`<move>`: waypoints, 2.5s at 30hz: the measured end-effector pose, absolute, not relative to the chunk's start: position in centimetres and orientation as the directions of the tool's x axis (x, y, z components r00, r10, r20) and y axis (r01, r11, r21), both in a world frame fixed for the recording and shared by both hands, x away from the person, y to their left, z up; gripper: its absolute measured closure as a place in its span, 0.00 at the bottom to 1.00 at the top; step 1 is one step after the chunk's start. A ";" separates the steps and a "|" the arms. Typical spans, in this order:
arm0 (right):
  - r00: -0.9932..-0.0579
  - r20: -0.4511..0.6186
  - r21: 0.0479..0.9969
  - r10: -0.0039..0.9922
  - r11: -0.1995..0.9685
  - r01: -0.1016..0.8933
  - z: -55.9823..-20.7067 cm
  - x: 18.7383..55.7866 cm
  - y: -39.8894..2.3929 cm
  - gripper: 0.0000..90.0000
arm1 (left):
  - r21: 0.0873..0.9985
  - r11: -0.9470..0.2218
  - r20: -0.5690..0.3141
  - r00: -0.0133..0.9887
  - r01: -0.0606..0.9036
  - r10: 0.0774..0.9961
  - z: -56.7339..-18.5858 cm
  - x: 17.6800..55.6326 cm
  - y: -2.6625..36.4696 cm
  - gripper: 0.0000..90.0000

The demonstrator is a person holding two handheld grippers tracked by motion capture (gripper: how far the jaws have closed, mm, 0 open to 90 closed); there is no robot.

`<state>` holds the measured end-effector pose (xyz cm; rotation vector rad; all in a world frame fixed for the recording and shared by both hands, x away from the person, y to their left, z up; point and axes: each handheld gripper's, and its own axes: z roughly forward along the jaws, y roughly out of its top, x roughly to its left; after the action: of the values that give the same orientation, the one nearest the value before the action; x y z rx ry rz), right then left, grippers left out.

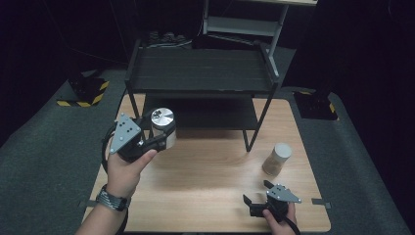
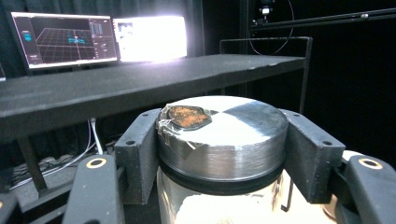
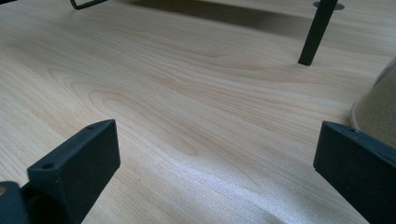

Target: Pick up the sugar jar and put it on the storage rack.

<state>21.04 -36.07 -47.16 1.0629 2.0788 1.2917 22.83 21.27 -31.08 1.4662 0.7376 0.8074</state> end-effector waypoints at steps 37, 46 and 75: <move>-0.593 0.024 0.901 0.805 0.241 0.362 -47.3 21.1 -36.5 0.01 | 0.997 0.021 0.023 0.522 -0.078 0.852 -23.9 28.1 19.2 0.39; -0.595 0.023 0.902 0.804 0.240 0.359 -47.4 21.0 -36.5 0.01 | 0.996 0.022 0.023 0.495 -0.085 0.869 -22.8 30.2 17.8 0.39; -0.601 0.044 0.905 0.798 0.223 0.363 -47.5 21.2 -36.9 0.01 | 0.998 0.020 0.009 0.440 -0.060 0.898 -23.3 35.8 15.1 0.39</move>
<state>21.18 -36.94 -47.49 1.0690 2.0710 1.3488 35.76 15.12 -23.31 1.3412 0.8273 0.8937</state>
